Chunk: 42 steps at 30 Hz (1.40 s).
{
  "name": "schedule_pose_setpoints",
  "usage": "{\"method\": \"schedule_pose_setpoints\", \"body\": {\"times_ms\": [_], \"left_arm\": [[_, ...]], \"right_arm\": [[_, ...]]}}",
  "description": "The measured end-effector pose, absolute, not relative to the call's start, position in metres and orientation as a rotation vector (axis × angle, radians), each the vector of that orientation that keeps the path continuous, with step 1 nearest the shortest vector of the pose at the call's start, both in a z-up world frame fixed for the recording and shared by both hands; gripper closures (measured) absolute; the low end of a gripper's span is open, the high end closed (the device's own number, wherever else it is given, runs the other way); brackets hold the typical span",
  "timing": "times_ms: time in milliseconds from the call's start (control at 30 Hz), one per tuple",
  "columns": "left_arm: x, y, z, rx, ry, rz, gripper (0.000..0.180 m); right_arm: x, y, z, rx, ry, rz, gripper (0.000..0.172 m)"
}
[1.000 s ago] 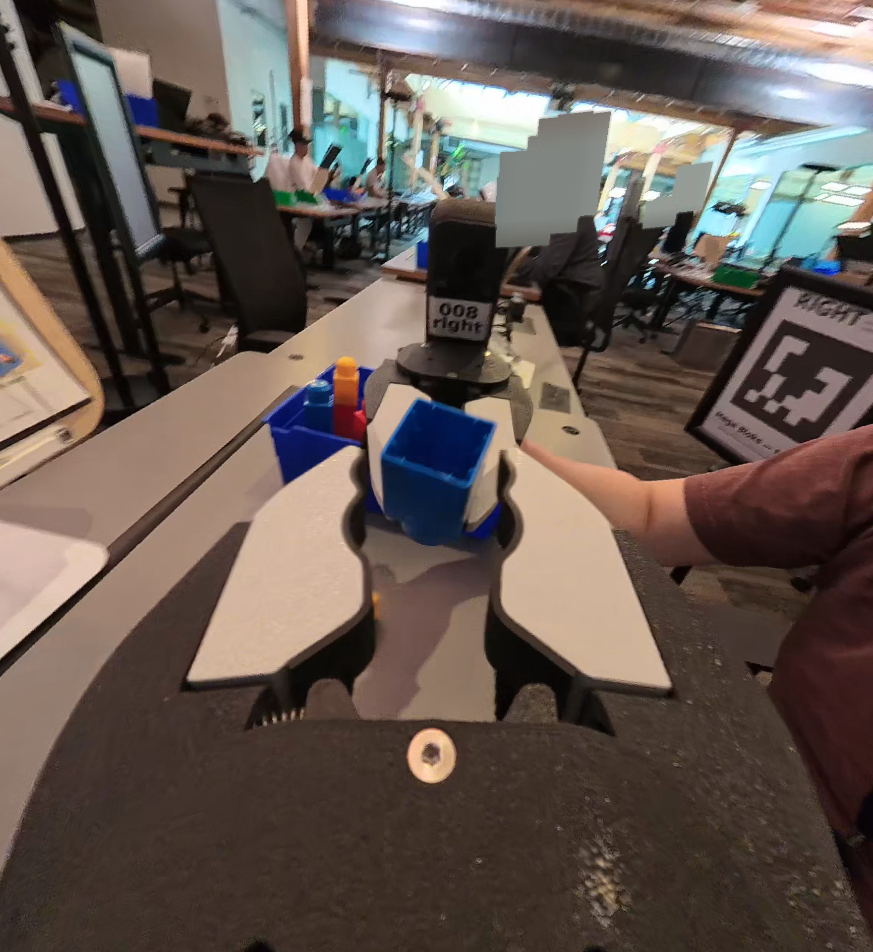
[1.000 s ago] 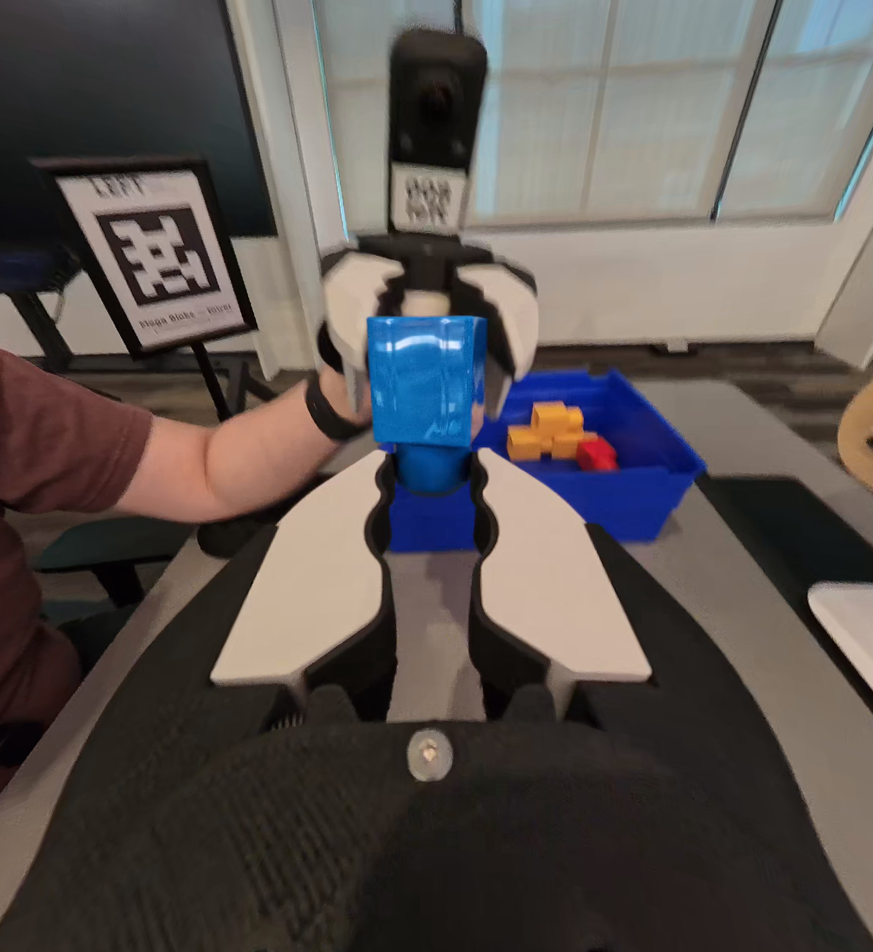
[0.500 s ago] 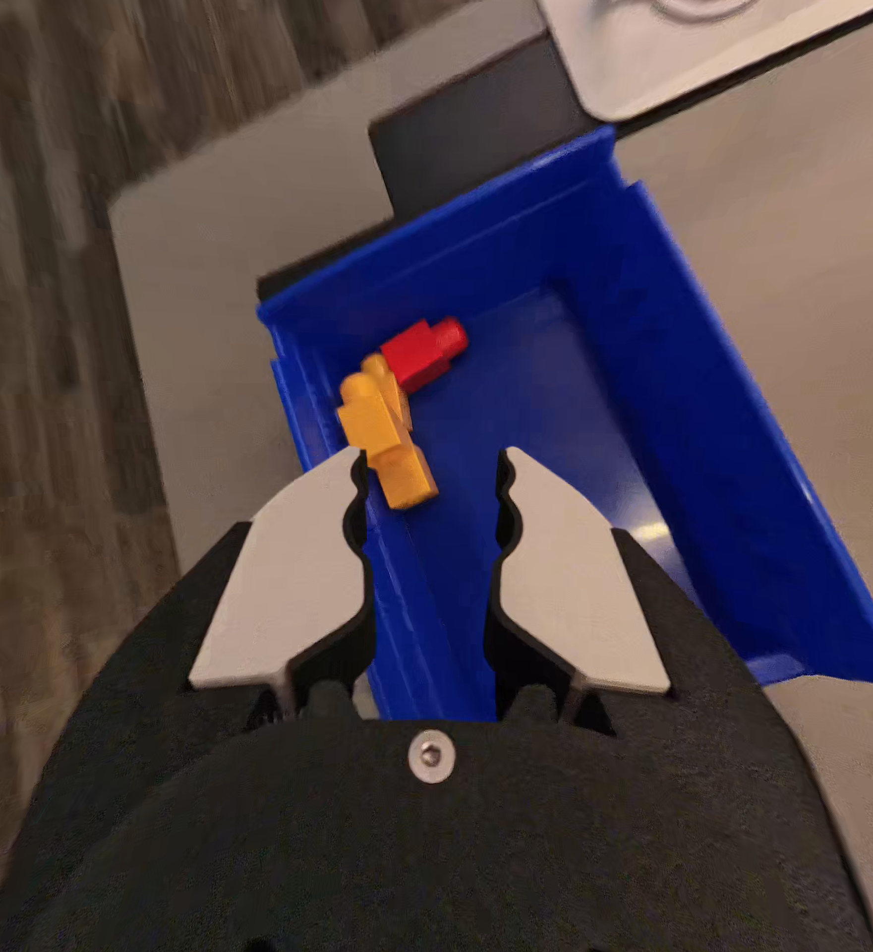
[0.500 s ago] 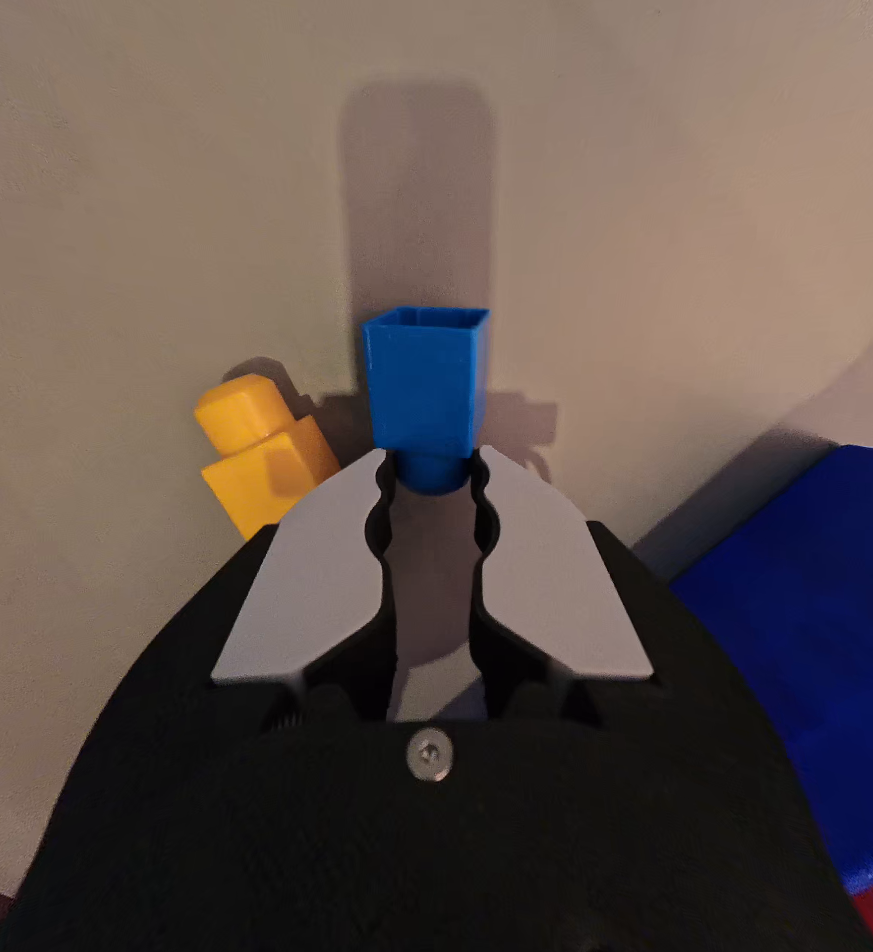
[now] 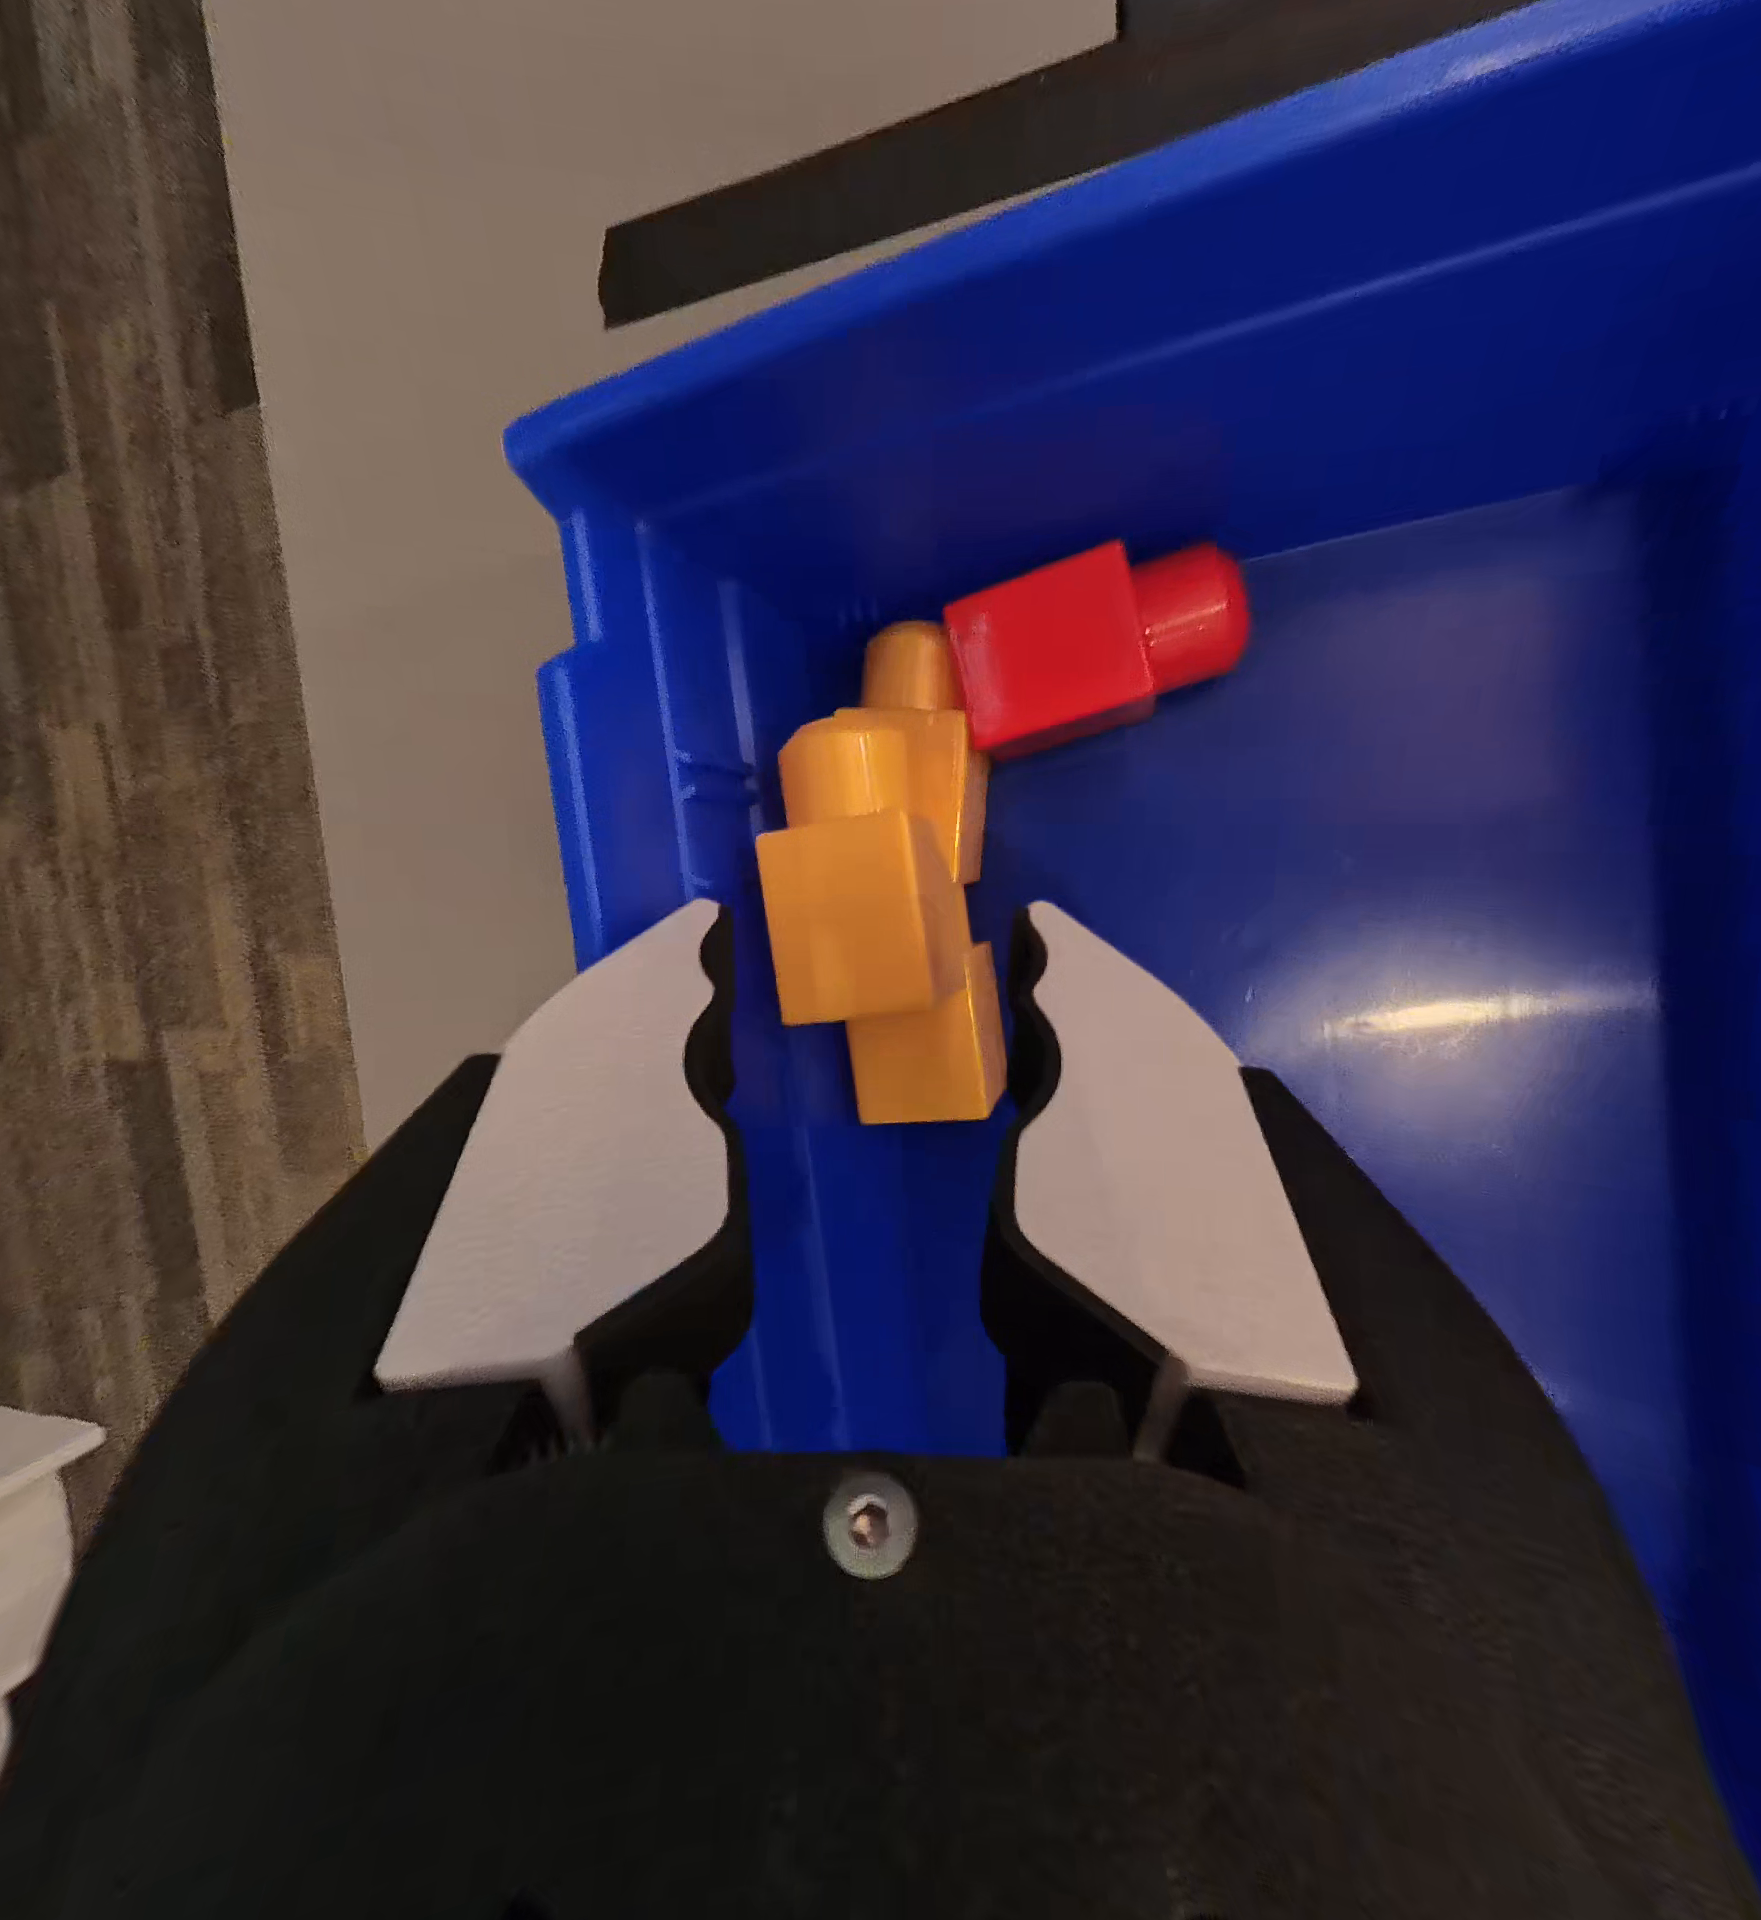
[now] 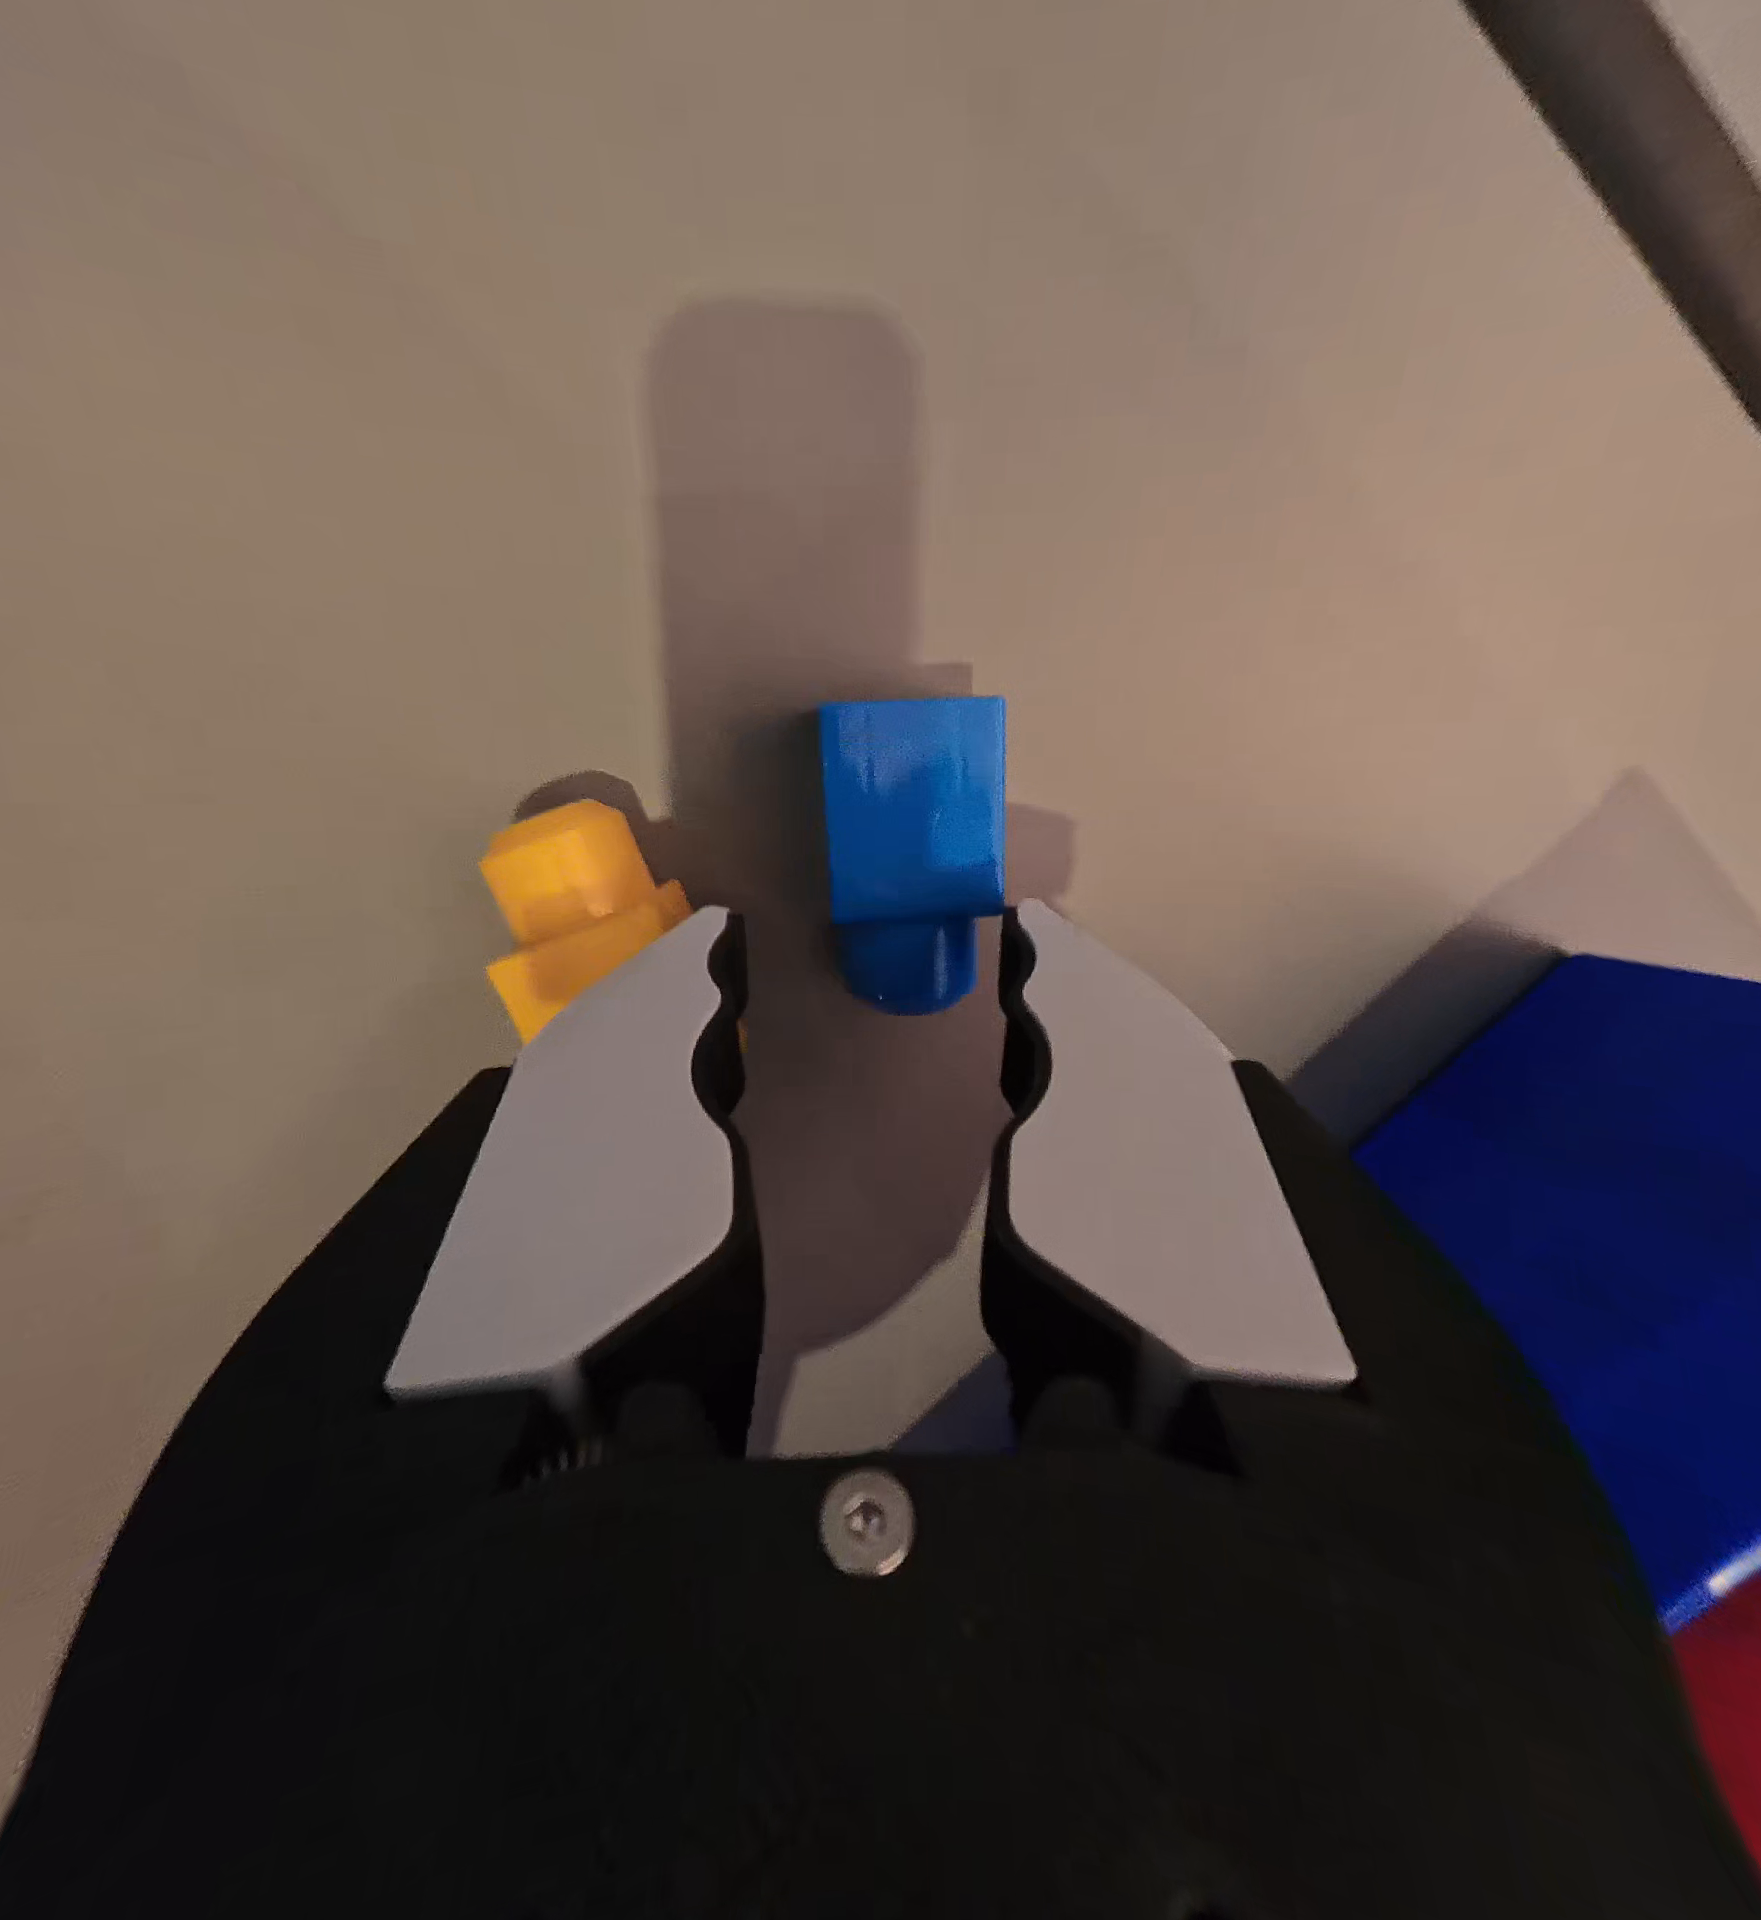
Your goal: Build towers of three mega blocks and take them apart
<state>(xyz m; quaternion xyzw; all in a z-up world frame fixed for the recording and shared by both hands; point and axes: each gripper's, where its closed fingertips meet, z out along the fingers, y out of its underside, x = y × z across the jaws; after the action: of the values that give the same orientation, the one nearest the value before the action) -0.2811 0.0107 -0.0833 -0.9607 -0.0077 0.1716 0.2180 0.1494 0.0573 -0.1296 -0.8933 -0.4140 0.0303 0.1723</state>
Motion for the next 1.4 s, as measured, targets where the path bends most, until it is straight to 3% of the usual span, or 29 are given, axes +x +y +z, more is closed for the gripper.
{"method": "schedule_pose_setpoints", "body": {"times_ms": [33,433,633,833,1100,1233,1400], "left_arm": [[-0.281,0.012,-0.085,-2.665,-0.018,0.495,0.129],[-0.285,0.011,-0.104,-2.752,0.008,0.771,0.128],[-0.291,0.009,-0.104,-2.735,0.092,0.996,0.137],[-0.288,0.01,-0.102,-2.734,0.115,0.919,0.14],[-0.254,0.01,-0.07,-2.657,0.161,0.553,0.141],[-0.177,0.011,-0.027,-2.456,0.326,-0.051,0.141],[-0.058,-0.021,0.051,-2.037,0.666,-0.754,0.141]], "right_arm": [[0.147,0.057,-0.126,-2.518,-1.181,0.097,0.124],[0.131,0.048,-0.111,-2.433,-1.24,0.192,0.125],[0.128,0.047,-0.109,-2.421,-1.249,0.216,0.125],[0.127,0.046,-0.105,-2.406,-1.254,0.236,0.126],[0.128,0.047,-0.096,-2.376,-1.249,0.236,0.127],[0.111,0.039,-0.063,-2.203,-1.293,0.362,0.127],[0.064,-0.026,0.012,-1.688,-1.489,0.931,0.123]]}}
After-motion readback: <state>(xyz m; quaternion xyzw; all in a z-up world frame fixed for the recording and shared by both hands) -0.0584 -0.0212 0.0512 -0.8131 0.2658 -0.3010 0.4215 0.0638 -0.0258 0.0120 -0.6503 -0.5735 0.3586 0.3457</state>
